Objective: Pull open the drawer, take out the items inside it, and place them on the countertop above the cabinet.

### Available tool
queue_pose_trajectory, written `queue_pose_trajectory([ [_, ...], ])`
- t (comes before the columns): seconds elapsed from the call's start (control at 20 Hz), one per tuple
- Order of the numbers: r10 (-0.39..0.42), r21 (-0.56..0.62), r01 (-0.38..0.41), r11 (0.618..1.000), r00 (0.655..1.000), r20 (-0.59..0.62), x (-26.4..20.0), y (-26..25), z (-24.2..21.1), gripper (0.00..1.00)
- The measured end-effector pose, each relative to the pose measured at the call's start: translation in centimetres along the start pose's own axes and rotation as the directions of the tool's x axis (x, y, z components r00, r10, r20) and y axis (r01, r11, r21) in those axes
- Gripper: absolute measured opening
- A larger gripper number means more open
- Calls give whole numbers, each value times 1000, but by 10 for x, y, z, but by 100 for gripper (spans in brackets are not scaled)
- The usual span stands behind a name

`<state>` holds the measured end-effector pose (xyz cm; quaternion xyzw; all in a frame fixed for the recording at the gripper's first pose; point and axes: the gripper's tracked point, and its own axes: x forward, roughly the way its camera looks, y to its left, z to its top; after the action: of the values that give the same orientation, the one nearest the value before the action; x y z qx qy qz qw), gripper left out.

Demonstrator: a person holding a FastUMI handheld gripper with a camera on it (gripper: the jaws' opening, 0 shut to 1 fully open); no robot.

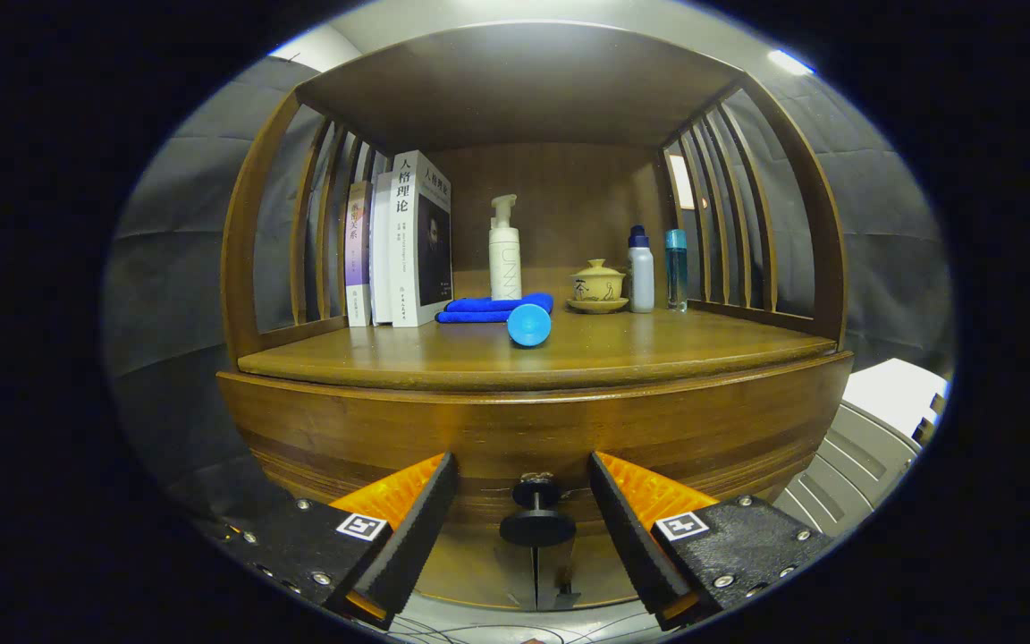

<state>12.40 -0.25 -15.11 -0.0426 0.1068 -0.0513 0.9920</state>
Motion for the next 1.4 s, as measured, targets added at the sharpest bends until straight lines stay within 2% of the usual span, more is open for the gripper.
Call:
queue_pose_trajectory([
  [0.3,-29,-2,29,1000,999,23,4,1,-1,93],
  [0.5,14,-13,-14,1000,1000,16,0,4,4,93],
  [0.75,-17,-44,23,999,993,118,-29,-19,69,93],
  [0.9,-6,-41,14,999,983,182,-57,-20,113,93],
  [1.2,33,-163,14,987,959,281,-112,-7,191,93],
  [1.4,24,-235,55,970,948,318,-139,-3,214,94],
])
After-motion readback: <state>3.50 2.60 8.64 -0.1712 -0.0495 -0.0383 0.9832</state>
